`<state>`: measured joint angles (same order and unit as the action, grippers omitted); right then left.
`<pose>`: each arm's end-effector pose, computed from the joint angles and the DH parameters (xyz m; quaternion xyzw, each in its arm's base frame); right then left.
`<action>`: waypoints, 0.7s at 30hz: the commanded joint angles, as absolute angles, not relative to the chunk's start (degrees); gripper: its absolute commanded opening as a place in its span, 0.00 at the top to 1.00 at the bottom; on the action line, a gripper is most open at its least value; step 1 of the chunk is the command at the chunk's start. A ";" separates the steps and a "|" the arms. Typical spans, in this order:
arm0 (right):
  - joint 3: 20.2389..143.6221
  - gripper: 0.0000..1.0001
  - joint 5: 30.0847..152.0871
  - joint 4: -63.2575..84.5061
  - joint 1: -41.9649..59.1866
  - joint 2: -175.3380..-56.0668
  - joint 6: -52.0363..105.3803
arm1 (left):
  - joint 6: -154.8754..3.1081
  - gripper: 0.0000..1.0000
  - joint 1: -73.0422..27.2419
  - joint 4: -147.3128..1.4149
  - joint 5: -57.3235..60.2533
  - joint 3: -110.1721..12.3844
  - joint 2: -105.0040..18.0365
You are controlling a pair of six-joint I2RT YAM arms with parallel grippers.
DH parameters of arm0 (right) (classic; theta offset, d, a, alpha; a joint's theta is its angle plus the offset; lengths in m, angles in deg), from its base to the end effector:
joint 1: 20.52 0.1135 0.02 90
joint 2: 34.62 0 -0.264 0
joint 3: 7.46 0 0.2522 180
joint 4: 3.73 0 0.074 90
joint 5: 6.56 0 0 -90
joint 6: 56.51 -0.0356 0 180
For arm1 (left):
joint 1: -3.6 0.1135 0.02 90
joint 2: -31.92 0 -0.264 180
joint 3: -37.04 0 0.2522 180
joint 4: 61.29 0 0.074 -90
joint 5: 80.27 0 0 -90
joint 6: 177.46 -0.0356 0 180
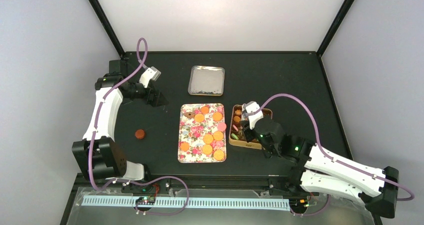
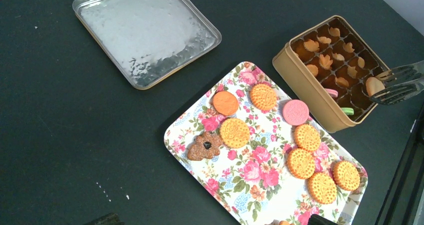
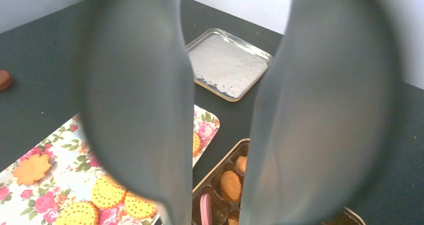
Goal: Pack the cookies
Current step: Place the fake cookies in the empty pocket of the box.
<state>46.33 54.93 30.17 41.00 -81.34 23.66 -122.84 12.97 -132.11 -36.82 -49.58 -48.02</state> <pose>0.1023 0.1530 0.2892 -0.2439 0.7993 0.1256 0.5347 0.2680 0.0180 0.3142 0.2876 0.8525 -0.2779 0.3367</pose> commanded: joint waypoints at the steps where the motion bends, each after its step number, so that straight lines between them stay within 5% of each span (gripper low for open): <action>1: 46.03 0.83 53.11 29.33 40.39 -82.11 22.48 | -122.79 0.01 13.18 -131.40 -38.35 -50.71 -48.32; 8: 45.27 0.59 52.93 27.36 39.74 -82.24 22.79 | -122.79 0.01 13.25 -131.67 -38.25 -50.72 -48.33; 21: 45.16 0.70 53.94 24.51 38.31 -80.70 23.74 | -122.84 0.01 13.21 -131.69 -38.35 -50.82 -48.06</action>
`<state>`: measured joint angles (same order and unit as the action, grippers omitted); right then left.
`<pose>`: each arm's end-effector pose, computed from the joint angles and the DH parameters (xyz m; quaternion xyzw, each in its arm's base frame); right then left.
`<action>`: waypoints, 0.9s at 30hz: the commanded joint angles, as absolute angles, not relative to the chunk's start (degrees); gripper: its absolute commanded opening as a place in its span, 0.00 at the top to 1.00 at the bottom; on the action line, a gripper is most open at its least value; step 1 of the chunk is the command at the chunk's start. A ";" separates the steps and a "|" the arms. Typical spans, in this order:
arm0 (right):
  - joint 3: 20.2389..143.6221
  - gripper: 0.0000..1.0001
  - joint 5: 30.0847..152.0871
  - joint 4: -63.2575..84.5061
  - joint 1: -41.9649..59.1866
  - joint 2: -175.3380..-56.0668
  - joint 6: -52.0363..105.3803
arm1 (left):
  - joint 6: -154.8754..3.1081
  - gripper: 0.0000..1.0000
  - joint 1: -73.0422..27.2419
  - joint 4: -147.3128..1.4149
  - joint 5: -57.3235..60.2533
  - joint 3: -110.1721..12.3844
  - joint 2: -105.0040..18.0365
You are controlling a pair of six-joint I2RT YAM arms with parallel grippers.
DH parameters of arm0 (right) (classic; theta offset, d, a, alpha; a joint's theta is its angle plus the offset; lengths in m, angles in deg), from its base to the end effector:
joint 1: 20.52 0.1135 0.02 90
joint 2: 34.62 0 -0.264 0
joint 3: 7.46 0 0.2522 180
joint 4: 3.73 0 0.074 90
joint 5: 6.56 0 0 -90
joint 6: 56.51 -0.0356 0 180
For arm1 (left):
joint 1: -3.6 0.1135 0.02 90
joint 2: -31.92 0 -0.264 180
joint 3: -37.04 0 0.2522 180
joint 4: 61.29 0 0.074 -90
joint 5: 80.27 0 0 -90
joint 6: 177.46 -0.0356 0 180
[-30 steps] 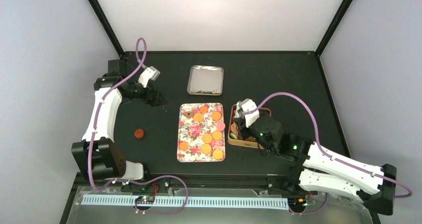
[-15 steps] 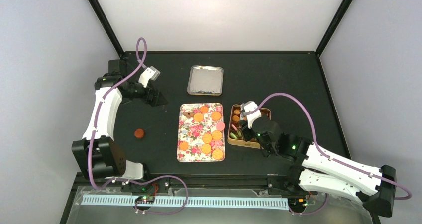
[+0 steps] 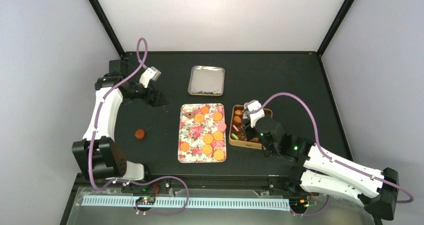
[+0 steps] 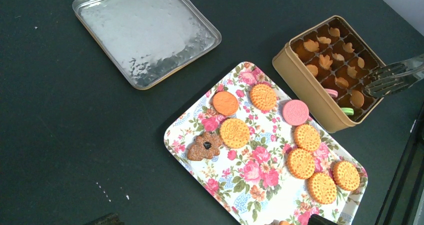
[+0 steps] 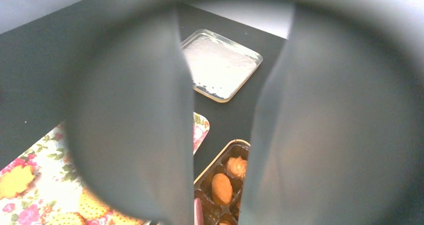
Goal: Pack the cookies
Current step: Place the fake cookies in the empty pocket of the box, then pick up the fake cookies from the plate.
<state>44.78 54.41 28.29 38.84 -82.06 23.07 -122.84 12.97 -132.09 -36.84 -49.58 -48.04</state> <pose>0.1098 0.1514 0.2810 -0.2235 0.8062 0.1129 0.5360 0.2681 0.0180 0.3141 0.2877 0.8524 -0.2780 0.3367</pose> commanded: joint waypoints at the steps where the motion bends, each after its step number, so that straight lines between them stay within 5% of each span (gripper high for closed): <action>1: 45.37 0.70 54.44 23.80 38.29 -80.68 24.12 | -122.80 0.01 13.23 -131.67 -38.35 -50.89 -48.06; 27: 67.10 0.68 76.98 2.53 46.76 -121.09 30.43 | -123.41 0.01 13.51 -133.41 -33.60 -50.41 -46.97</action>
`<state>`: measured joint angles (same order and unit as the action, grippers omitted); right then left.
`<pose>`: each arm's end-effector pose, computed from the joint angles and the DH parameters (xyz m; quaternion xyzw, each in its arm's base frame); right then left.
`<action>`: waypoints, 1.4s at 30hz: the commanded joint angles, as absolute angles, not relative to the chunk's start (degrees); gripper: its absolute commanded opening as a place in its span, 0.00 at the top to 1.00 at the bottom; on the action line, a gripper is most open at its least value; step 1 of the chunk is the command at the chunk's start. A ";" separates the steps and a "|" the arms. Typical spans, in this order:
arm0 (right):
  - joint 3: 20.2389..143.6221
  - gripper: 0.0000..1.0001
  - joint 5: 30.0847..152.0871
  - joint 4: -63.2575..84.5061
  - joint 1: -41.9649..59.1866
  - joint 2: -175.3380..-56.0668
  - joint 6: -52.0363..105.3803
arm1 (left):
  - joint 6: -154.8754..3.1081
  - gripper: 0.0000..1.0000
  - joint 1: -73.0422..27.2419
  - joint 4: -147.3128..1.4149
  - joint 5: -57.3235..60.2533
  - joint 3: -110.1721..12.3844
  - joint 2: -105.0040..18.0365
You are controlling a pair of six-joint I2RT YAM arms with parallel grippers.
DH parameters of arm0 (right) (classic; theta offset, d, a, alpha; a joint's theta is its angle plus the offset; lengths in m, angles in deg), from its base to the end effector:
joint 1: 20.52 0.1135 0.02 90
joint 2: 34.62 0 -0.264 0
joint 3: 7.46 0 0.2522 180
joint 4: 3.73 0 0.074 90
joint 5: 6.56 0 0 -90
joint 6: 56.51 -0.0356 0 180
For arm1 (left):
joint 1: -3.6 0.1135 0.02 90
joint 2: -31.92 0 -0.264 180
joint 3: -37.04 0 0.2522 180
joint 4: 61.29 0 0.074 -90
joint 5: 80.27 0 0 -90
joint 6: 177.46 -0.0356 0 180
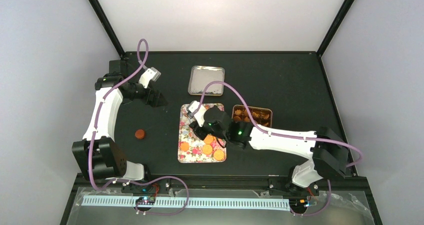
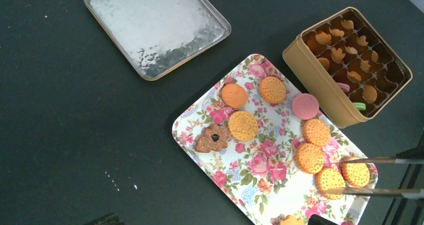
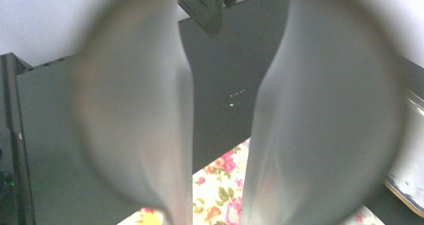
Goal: Pack the cookies
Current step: Pick up the fake cookies from the plate.
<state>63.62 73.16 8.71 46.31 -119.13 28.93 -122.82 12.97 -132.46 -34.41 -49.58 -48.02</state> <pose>0.1389 0.3084 0.2701 -0.3957 0.7470 0.2468 0.4737 0.2677 0.0190 0.3129 0.2841 0.8621 -0.2610 0.3287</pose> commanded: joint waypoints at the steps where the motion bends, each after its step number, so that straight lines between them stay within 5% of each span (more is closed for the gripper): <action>1: 67.77 0.67 77.96 2.18 46.99 -122.10 30.63 | -123.49 0.01 13.45 -133.29 -33.38 -50.23 -46.90; 14: 73.45 0.63 82.69 0.56 47.84 -133.29 31.31 | -124.62 0.01 13.63 -134.19 -32.34 -51.03 -46.80; 35: 67.98 0.61 87.93 -0.50 47.83 -133.04 29.53 | -125.19 0.01 13.62 -134.95 -32.46 -51.73 -46.73; 42: 67.55 0.78 86.01 -1.29 47.83 -132.41 28.35 | -125.26 0.01 13.67 -134.78 -32.83 -51.87 -46.78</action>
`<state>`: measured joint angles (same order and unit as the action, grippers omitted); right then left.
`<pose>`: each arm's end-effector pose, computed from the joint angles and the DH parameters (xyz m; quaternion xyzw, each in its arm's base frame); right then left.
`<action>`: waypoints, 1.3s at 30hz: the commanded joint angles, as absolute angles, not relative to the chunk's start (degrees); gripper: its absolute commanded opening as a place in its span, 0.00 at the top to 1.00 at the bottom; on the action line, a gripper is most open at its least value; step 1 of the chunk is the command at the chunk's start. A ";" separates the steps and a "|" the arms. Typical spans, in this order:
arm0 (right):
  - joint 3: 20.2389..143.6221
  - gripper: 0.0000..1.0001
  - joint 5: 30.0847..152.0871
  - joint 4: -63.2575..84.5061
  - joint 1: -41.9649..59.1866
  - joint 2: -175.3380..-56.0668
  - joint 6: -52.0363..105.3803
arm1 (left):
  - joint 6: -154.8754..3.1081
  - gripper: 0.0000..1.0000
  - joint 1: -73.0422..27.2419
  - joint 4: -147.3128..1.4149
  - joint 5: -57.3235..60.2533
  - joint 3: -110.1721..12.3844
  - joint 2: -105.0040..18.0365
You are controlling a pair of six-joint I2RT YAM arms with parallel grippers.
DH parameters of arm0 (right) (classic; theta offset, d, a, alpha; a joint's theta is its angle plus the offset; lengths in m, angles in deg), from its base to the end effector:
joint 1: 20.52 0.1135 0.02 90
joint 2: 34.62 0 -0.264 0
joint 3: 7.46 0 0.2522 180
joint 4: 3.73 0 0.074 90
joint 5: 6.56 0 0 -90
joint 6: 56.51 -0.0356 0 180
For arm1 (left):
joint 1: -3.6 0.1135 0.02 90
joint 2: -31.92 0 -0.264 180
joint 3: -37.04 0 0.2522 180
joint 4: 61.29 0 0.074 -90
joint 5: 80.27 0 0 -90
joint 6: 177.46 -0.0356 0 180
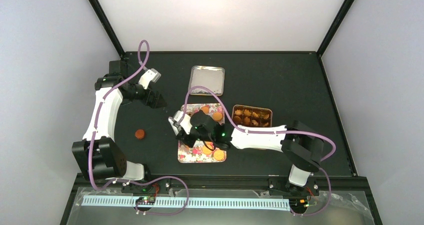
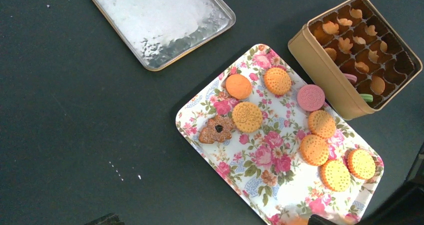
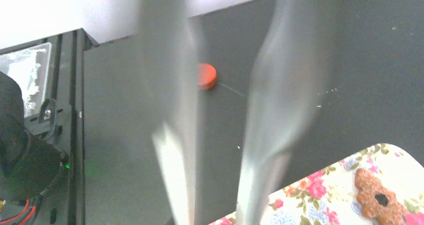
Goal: Pack the cookies
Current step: Pick up the fake cookies from the plate, then place the fake cookies on the plate.
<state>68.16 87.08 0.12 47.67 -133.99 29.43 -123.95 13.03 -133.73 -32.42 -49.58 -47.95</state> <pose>0.1431 0.3637 0.2217 -0.4678 0.7158 0.3272 0.4022 0.2657 0.0199 0.3115 0.2870 0.8692 -0.2470 0.3180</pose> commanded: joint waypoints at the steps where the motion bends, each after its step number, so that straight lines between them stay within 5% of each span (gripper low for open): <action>1: 67.63 0.81 85.67 -1.24 47.86 -131.96 28.43 | -125.26 0.01 13.69 -134.81 -32.87 -51.86 -46.78; 7: 67.05 0.99 81.56 -0.08 47.64 -125.93 29.54 | -125.25 0.01 13.67 -134.51 -33.43 -51.87 -47.00; 25: 52.75 0.98 66.47 -3.50 41.45 -107.48 28.44 | -124.47 0.01 13.62 -133.68 -34.57 -51.25 -47.60; 39: 65.20 0.85 67.11 -10.17 27.90 -124.07 32.14 | -124.57 0.01 13.63 -133.75 -33.55 -50.99 -47.20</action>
<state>60.40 68.51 -5.72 30.07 -120.22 30.50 -123.93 13.05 -133.68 -33.17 -49.58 -47.95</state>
